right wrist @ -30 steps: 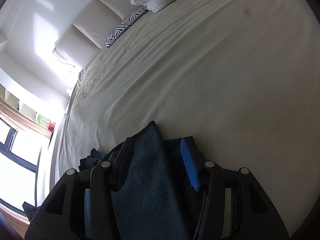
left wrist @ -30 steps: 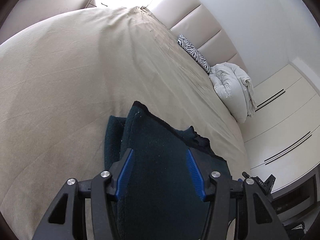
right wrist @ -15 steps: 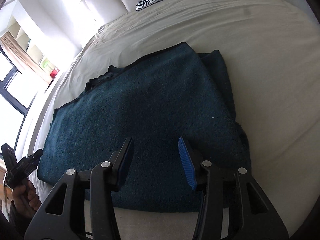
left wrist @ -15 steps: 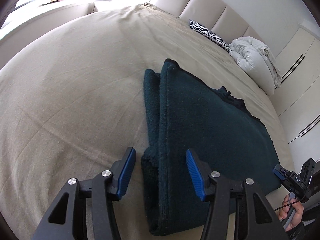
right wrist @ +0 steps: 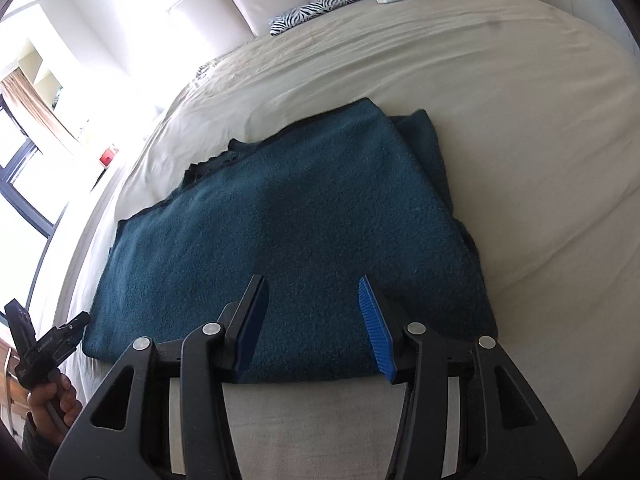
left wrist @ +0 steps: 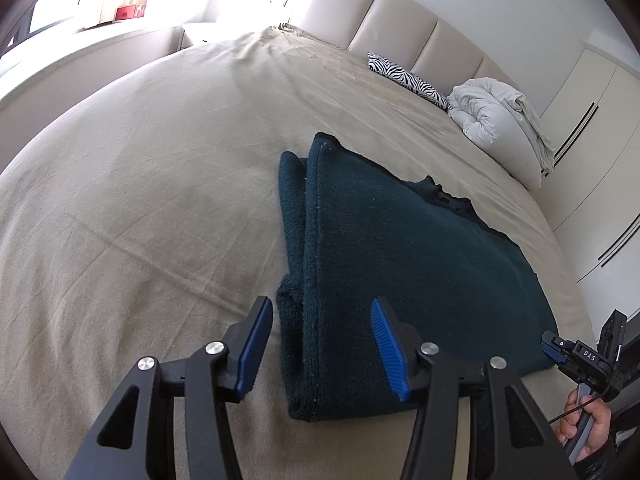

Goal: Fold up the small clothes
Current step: 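Withdraw both tools and reposition them at the folded sweater's edge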

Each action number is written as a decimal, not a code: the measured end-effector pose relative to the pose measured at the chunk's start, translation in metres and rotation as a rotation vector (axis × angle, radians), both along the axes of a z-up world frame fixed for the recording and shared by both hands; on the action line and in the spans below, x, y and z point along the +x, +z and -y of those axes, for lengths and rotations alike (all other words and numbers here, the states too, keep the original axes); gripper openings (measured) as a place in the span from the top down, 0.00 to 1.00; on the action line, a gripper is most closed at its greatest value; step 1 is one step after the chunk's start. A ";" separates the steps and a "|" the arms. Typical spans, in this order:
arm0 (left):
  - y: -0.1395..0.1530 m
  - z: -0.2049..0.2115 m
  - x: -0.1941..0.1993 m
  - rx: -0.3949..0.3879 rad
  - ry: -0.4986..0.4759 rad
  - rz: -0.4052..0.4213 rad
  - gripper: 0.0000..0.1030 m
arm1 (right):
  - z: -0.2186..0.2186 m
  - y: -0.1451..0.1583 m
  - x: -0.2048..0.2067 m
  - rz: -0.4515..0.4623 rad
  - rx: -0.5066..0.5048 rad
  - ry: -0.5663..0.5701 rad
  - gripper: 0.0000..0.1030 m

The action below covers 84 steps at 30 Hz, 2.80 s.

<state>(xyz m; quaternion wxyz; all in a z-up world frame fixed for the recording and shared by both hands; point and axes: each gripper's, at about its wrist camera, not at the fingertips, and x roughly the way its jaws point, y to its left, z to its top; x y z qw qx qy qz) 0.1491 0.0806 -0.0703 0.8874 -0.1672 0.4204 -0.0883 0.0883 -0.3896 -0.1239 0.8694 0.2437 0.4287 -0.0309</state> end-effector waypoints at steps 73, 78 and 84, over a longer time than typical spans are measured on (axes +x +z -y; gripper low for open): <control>0.015 0.045 -0.036 0.260 -0.044 0.027 0.25 | -0.076 0.014 -0.064 0.081 0.153 0.075 0.59; 0.011 0.047 -0.027 0.258 -0.054 0.030 0.25 | -0.086 0.012 -0.042 0.079 0.164 0.090 0.59; 0.010 0.053 -0.017 0.272 -0.065 0.050 0.25 | -0.048 0.024 -0.025 0.122 0.061 -0.007 0.59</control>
